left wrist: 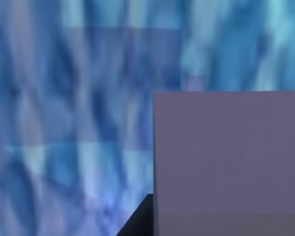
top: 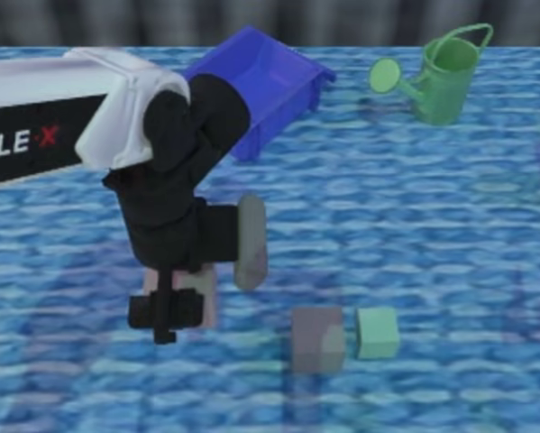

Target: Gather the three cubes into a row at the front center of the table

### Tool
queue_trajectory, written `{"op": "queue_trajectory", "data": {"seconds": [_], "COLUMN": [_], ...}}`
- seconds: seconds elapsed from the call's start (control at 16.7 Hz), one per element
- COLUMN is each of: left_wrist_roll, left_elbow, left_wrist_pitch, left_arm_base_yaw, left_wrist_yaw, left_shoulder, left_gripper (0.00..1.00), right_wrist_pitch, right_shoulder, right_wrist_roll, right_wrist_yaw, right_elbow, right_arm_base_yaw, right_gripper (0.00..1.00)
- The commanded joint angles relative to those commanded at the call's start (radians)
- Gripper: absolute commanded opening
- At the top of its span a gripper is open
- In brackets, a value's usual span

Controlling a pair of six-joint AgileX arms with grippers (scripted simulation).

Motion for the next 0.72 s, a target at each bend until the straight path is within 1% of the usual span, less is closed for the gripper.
{"op": "queue_trajectory", "data": {"seconds": [0.12, 0.42, 0.54, 0.72], "left_wrist_roll": [-0.002, -0.002, -0.002, -0.005], "left_elbow": [-0.021, -0.03, -0.062, -0.123], "left_wrist_pitch": [0.009, 0.023, 0.076, 0.201], "left_arm_base_yaw": [-0.02, -0.016, -0.02, -0.025], "left_wrist_yaw": [0.0, -0.001, -0.004, -0.002], "left_shoulder": [-0.02, -0.008, 0.018, 0.071], "left_gripper": [0.0, 0.0, 0.0, 0.0], "right_wrist_pitch": [0.0, 0.0, 0.0, 0.0], "right_shoulder": [0.0, 0.0, 0.0, 0.0], "right_wrist_roll": [0.0, 0.0, 0.0, 0.0], "right_wrist_yaw": [0.0, 0.0, 0.0, 0.0], "right_elbow": [0.0, 0.0, 0.0, 0.0], "right_arm_base_yaw": [0.0, 0.0, 0.0, 0.0], "right_gripper": [1.0, 1.0, 1.0, 1.0]}}
